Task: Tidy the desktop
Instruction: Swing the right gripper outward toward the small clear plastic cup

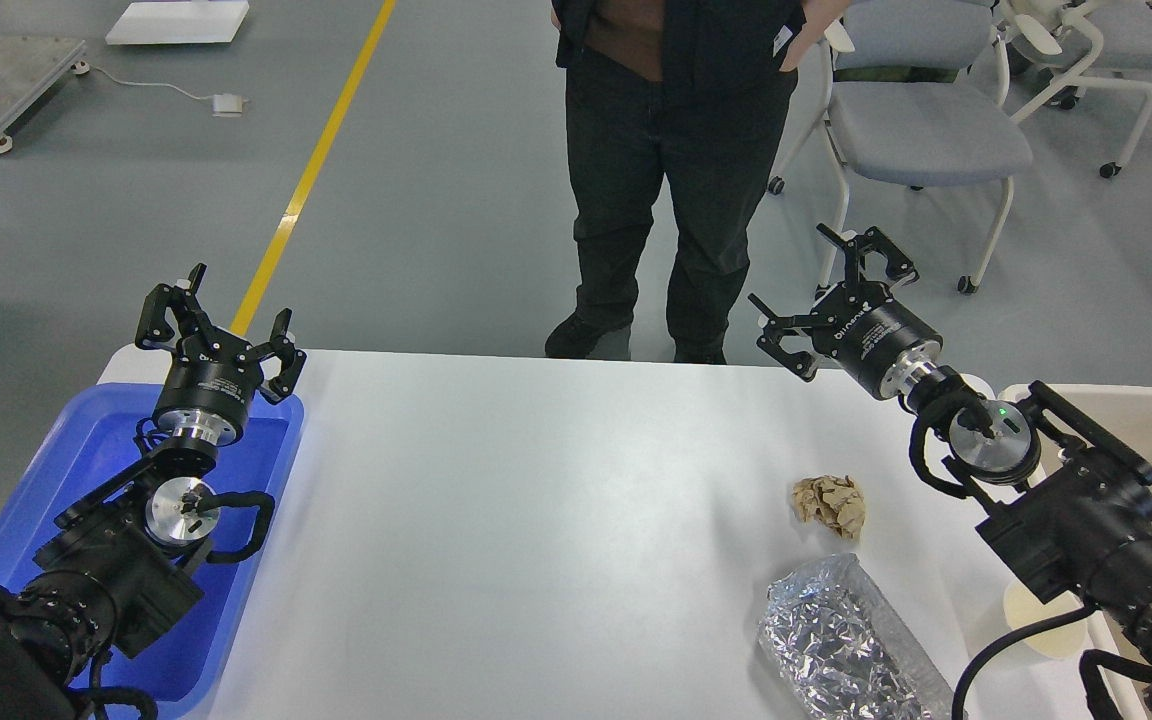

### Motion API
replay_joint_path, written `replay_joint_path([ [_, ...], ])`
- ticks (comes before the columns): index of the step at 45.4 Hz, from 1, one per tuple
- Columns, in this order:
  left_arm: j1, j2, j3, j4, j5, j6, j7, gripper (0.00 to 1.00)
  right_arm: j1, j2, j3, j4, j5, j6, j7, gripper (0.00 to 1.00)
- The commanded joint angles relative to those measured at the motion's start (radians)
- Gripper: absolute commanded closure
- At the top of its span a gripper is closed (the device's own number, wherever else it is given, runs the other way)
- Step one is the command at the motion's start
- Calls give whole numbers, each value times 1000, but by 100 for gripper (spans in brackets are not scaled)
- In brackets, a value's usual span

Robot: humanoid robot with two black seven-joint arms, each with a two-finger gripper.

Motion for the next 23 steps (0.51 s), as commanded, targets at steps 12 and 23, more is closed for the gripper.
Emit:
replay_joint_path([
  [12,0,0,0,-2,0,0,0,0,33,-156,-122,97,-100,2,1,0],
  [23,0,0,0,-2,0,-2,0,0,61,-311,-294,217,-133,-2,1,0],
])
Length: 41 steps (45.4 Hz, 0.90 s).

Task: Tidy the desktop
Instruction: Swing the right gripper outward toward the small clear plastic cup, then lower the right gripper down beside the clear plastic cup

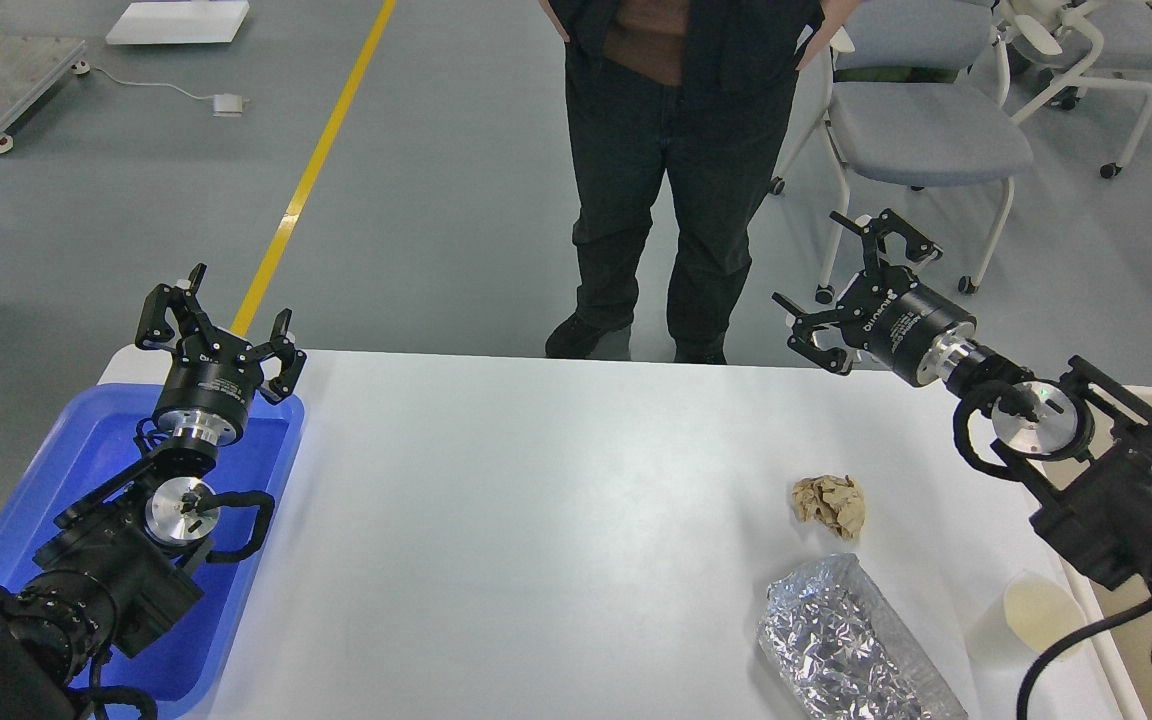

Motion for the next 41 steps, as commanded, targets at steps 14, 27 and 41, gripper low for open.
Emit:
replay_joint_path([
  [14,0,0,0,1,0,0,0,0,92,-277,-328,168,-303,1,2,0],
  [27,0,0,0,1,0,0,0,0,164,-406,-505,251,-483,-2,105,0],
  [41,0,0,0,1,0,0,0,0,224,-567,-631,427,-618,-3,141,0],
])
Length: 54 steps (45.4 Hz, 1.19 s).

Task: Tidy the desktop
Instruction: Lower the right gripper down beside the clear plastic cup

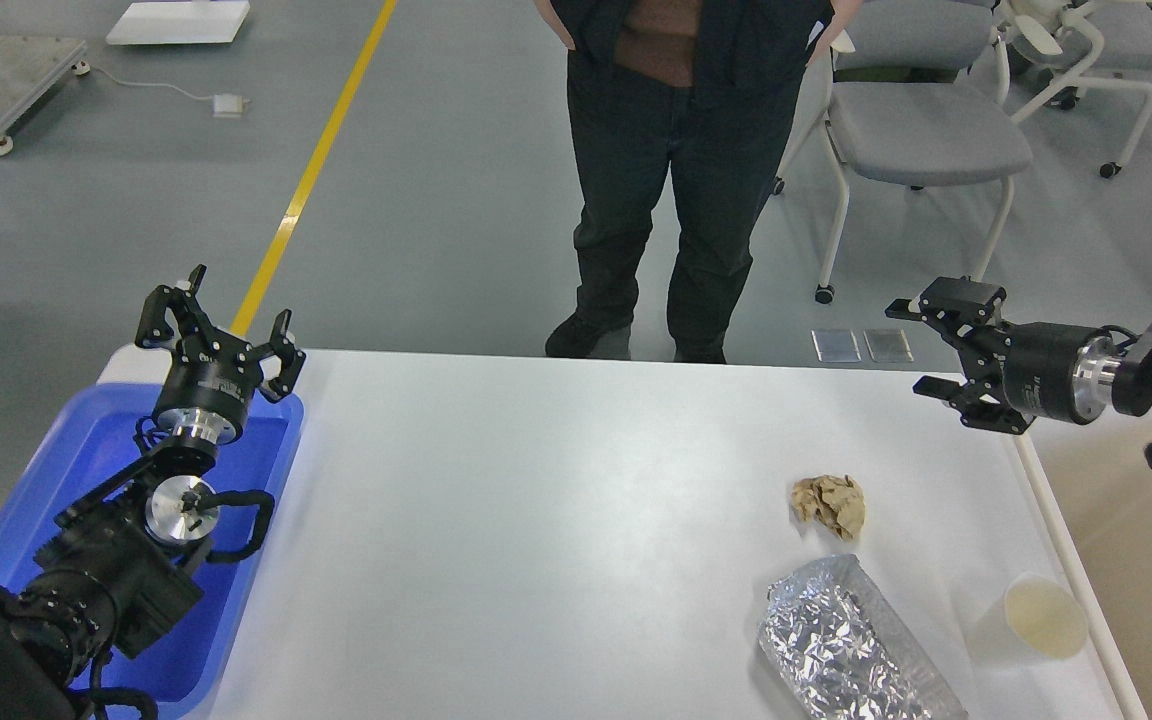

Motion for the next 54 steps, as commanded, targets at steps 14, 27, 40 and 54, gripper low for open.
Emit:
replay_joint_path([
  [14,0,0,0,0,0,0,0,0,-41,-212,-90,234,-379,-83,68,0],
  [27,0,2,0,-1,0,0,0,0,-106,-261,-206,232,-583,-197,204,0],
  [40,0,0,0,0,0,0,0,0,-106,-289,-363,225,-758,-333,289,0],
  [54,0,0,0,0,0,0,0,0,-103,-289,-475,205,-856,-451,298,0],
])
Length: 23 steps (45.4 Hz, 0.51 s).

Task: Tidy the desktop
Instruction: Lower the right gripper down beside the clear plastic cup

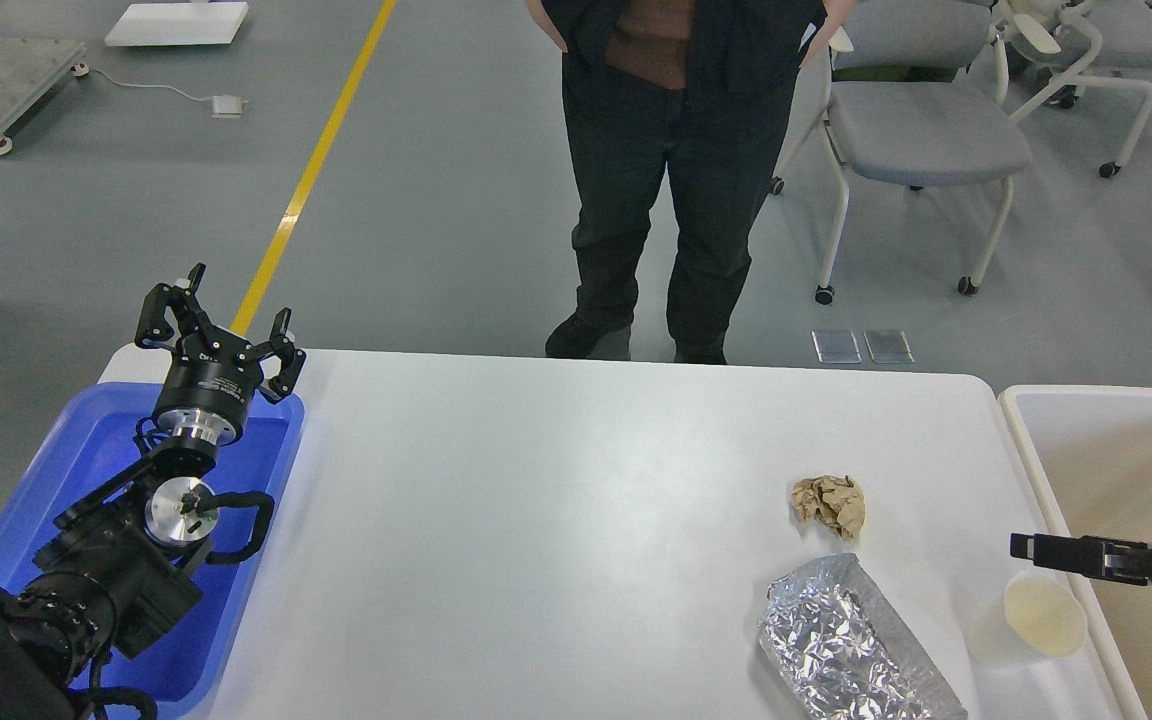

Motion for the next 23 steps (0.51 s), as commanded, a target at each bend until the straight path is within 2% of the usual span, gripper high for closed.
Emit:
replay_joint_path([
  [1,0,0,0,-1,0,0,0,0,-2,-6,-87,-16,-86,-90,19,0],
  [10,0,0,0,-1,0,0,0,0,-3,-4,-115,-48,-100,-107,45,0],
  [23,0,0,0,0,0,0,0,0,-15,16,-118,-71,-94,-114,45,0],
])
